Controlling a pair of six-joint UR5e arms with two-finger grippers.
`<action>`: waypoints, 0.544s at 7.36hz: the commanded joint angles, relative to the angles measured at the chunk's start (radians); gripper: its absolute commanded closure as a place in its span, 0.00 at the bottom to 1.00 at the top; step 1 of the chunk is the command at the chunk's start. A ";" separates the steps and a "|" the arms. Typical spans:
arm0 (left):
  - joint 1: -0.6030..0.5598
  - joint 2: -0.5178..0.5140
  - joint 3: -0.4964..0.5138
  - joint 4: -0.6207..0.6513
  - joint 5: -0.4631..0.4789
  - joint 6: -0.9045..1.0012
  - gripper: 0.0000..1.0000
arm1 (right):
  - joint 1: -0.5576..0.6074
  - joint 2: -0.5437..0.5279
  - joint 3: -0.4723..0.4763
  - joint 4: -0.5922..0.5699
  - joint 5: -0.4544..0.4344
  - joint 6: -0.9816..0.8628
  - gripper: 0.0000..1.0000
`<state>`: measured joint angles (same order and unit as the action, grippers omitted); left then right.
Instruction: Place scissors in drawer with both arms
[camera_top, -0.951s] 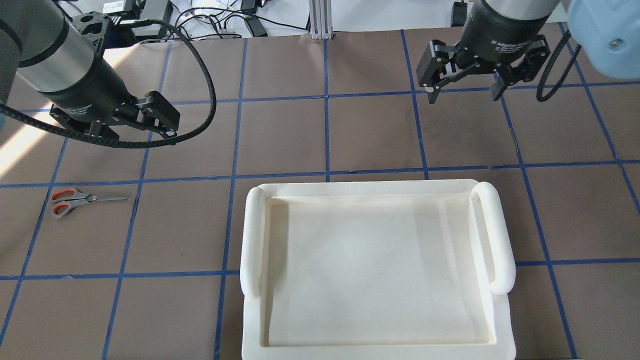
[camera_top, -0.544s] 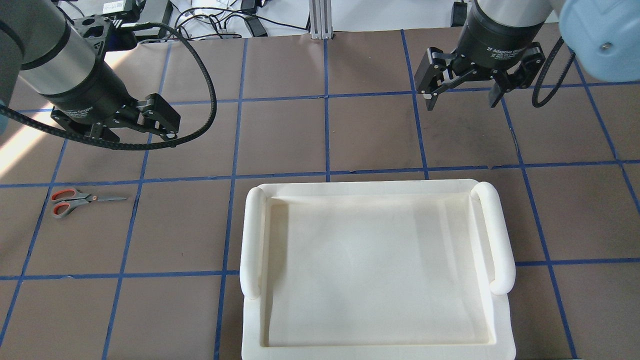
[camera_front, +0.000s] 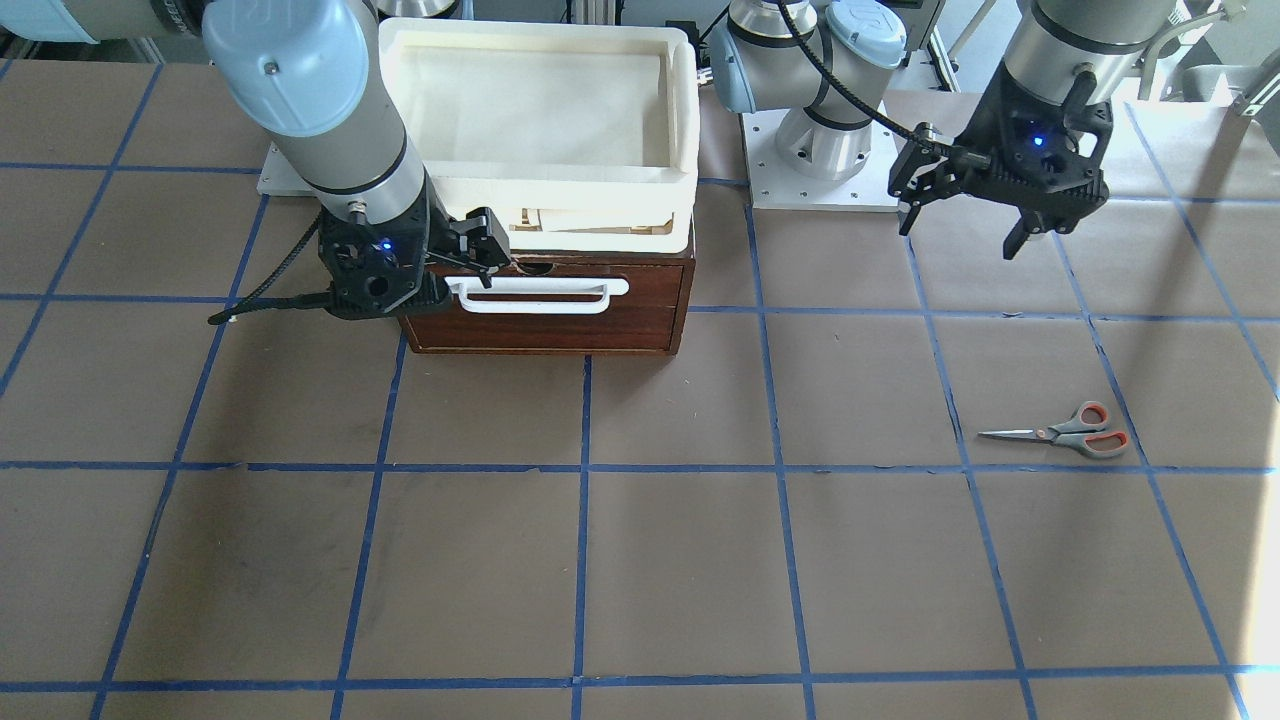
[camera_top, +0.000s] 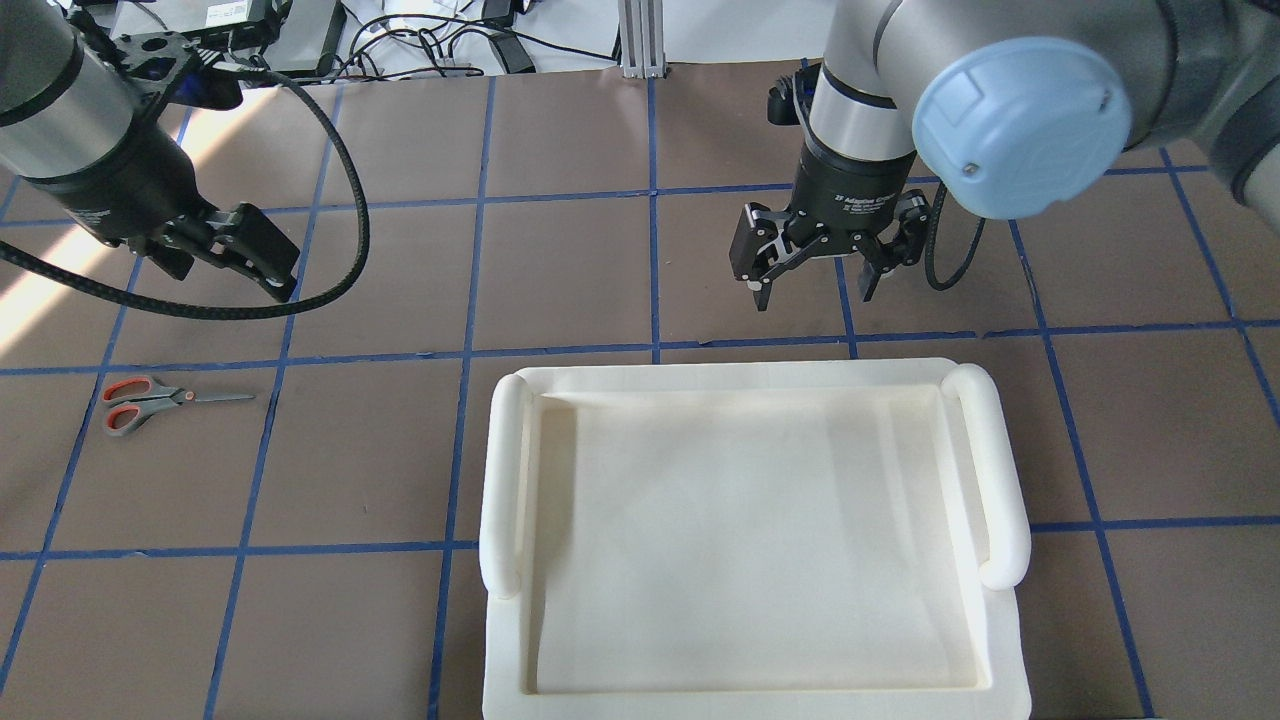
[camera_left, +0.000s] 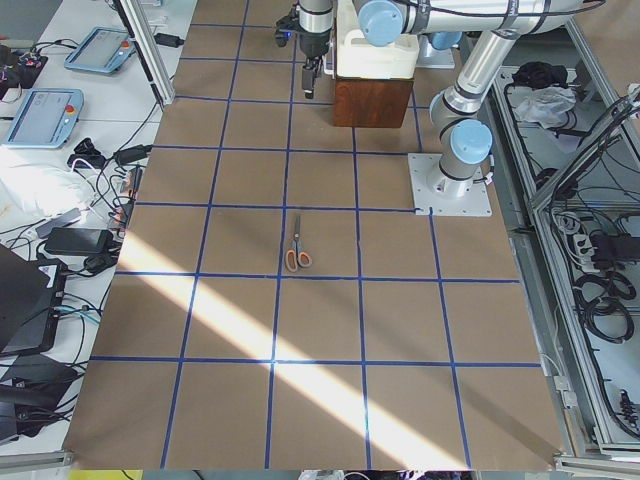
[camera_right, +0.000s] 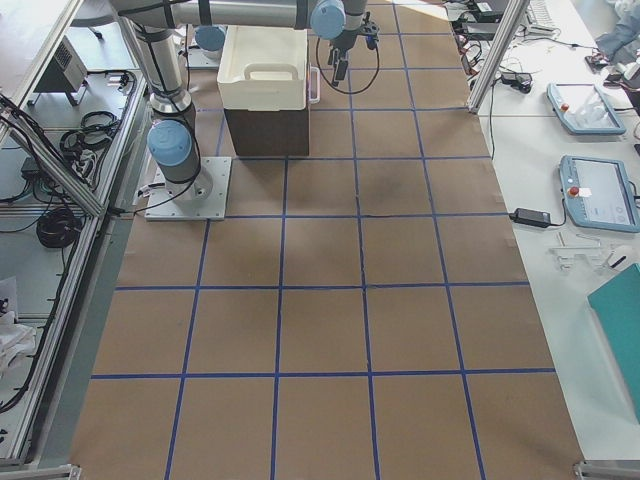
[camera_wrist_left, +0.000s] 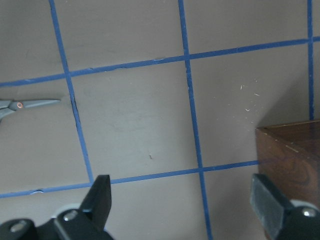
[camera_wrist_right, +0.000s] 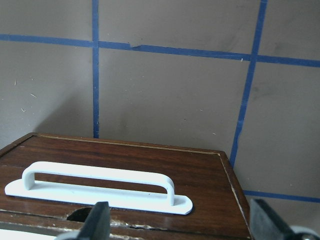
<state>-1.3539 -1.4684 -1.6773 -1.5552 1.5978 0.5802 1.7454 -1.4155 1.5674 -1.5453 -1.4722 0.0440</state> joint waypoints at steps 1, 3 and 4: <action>0.146 -0.058 0.001 0.012 0.028 0.484 0.00 | 0.058 0.047 -0.021 -0.048 0.123 -0.085 0.00; 0.203 -0.134 -0.005 0.104 0.129 0.924 0.00 | 0.057 0.078 -0.038 -0.009 0.207 -0.514 0.00; 0.205 -0.182 -0.009 0.163 0.146 1.081 0.00 | 0.057 0.108 -0.062 -0.003 0.205 -0.667 0.00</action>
<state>-1.1629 -1.5942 -1.6819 -1.4570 1.7100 1.4395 1.8012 -1.3389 1.5273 -1.5609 -1.2803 -0.4230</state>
